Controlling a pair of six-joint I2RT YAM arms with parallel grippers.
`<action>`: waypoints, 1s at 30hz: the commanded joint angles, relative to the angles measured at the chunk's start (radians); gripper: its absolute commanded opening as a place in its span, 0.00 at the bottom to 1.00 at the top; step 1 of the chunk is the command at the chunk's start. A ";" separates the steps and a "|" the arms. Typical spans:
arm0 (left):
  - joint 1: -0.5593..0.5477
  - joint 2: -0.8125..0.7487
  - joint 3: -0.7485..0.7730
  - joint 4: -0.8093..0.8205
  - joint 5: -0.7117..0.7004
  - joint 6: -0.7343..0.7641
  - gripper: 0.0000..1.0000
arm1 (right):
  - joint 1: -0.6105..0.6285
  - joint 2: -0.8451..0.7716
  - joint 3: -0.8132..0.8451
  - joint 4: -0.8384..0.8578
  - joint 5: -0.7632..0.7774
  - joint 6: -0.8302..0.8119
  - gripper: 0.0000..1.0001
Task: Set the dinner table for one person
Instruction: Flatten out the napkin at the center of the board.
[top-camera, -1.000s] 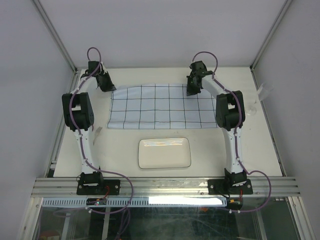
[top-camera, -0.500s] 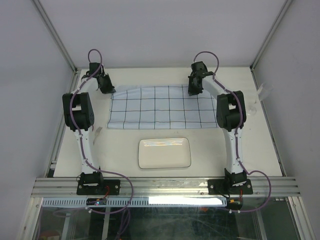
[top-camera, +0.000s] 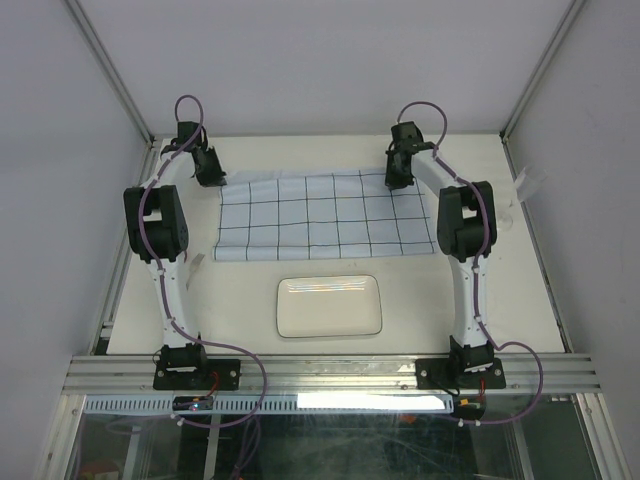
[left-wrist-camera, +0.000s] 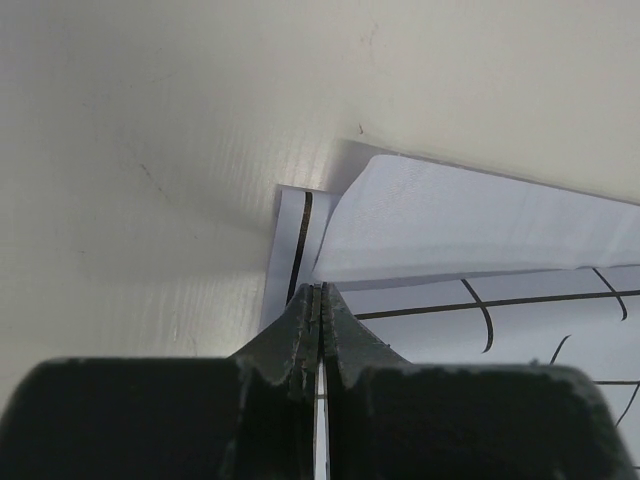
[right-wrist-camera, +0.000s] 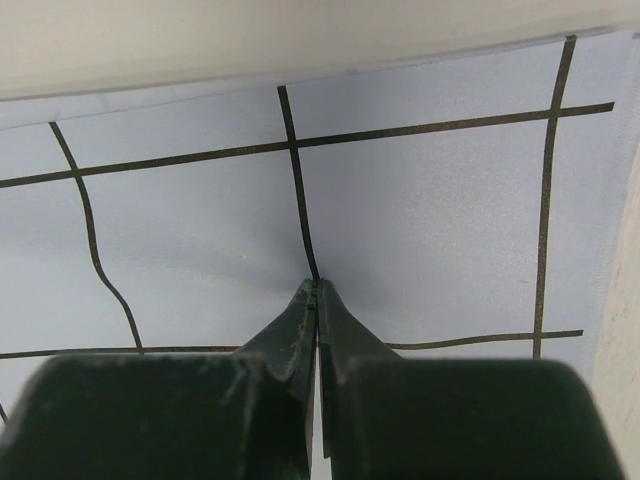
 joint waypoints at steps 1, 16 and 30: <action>0.008 -0.051 0.047 -0.008 -0.045 0.035 0.00 | 0.000 -0.074 0.037 0.011 0.007 -0.006 0.00; 0.005 -0.003 -0.037 0.113 -0.091 -0.005 0.00 | 0.020 -0.085 0.072 0.022 -0.157 0.009 0.00; -0.028 -0.001 0.019 0.189 -0.077 -0.035 0.00 | 0.026 -0.055 0.098 0.008 -0.126 -0.012 0.00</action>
